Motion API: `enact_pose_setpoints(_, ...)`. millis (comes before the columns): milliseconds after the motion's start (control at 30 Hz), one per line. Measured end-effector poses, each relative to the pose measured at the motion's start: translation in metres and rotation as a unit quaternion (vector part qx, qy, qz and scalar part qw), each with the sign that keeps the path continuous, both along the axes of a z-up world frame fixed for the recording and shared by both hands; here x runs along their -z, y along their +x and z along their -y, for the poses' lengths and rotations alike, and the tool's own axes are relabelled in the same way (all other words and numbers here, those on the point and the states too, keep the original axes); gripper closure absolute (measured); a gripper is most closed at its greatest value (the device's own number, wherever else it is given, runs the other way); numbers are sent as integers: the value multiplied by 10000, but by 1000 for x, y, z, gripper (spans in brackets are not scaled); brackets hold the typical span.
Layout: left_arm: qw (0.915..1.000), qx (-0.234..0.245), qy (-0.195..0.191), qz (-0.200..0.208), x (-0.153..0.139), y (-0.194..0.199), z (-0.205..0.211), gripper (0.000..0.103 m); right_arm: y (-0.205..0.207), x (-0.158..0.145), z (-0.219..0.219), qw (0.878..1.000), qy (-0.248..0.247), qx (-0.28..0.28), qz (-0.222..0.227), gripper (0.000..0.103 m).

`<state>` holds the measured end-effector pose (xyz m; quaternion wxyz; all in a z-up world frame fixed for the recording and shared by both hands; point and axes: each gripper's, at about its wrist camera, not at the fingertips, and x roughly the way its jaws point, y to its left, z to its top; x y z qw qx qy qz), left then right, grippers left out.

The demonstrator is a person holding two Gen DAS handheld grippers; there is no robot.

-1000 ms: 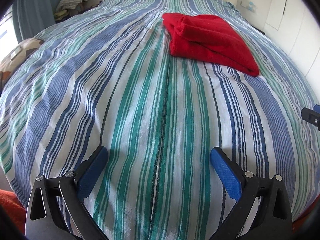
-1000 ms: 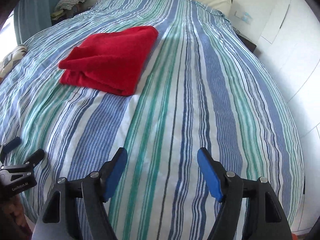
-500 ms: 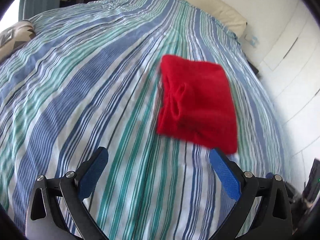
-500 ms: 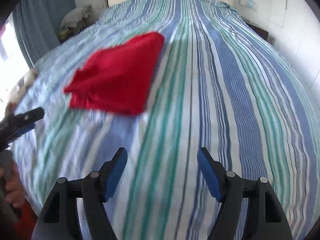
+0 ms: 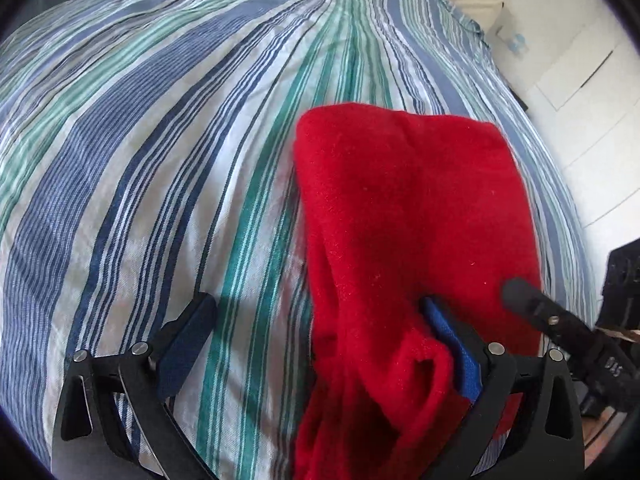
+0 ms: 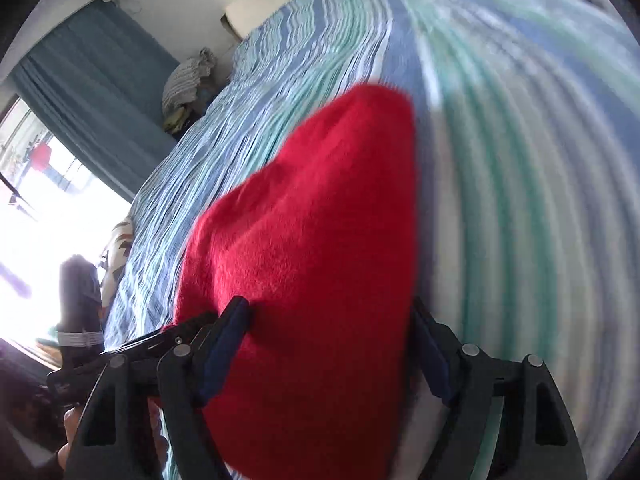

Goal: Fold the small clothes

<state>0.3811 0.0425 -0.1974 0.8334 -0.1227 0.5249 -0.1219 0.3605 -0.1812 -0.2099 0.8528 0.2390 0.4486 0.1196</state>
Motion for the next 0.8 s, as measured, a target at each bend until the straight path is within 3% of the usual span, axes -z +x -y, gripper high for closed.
enact_pose_setpoints(33,9999,141,-93,23,1,-1,3,42,5,8,-6,9999,73,-58,-52,36)
enact_pose_setpoints(67,9992,329,-233,-34,2,0,7,59,7,11,-10,9999,-65,-38,-71,49)
enact_pose_setpoints(133,9992,371,-147,16,-6,0,13,79,6,3,-20,9993,-364,39,-4,65)
enact_pose_setpoints(233,9986,427,-116,303,-35,-6,18,81,-4,-35,-34,9960,-787,18,429,71)
enact_pose_setpoints(333,9958,488,-356,689,-76,-15,15,81,-16,-87,-40,9896,-1038,-28,995,71)
enact_pose_setpoints(433,9909,564,-529,1106,-123,-24,9,81,-25,-133,-41,9828,-1112,-19,1475,71)
enact_pose_setpoints(533,9893,625,-537,1207,-143,-29,9,78,-29,-156,-38,9825,-1018,61,1561,71)
enact_pose_setpoints(600,9915,683,-336,1053,-134,-32,14,69,-30,-151,-36,9851,-986,117,1406,68)
enact_pose_setpoints(633,9934,674,-93,926,-121,-35,17,58,-33,-142,-34,9871,-979,130,1263,61)
enact_pose_setpoints(700,9943,608,533,700,-91,-46,22,47,-44,-114,-25,9914,-1005,253,804,49)
enact_pose_setpoints(733,9927,579,856,621,-75,-61,20,47,-52,-99,-21,9921,-1084,307,545,42)
enact_pose_setpoints(800,9893,615,1160,639,-61,-94,16,47,-82,-74,-6,9909,-1249,458,225,42)
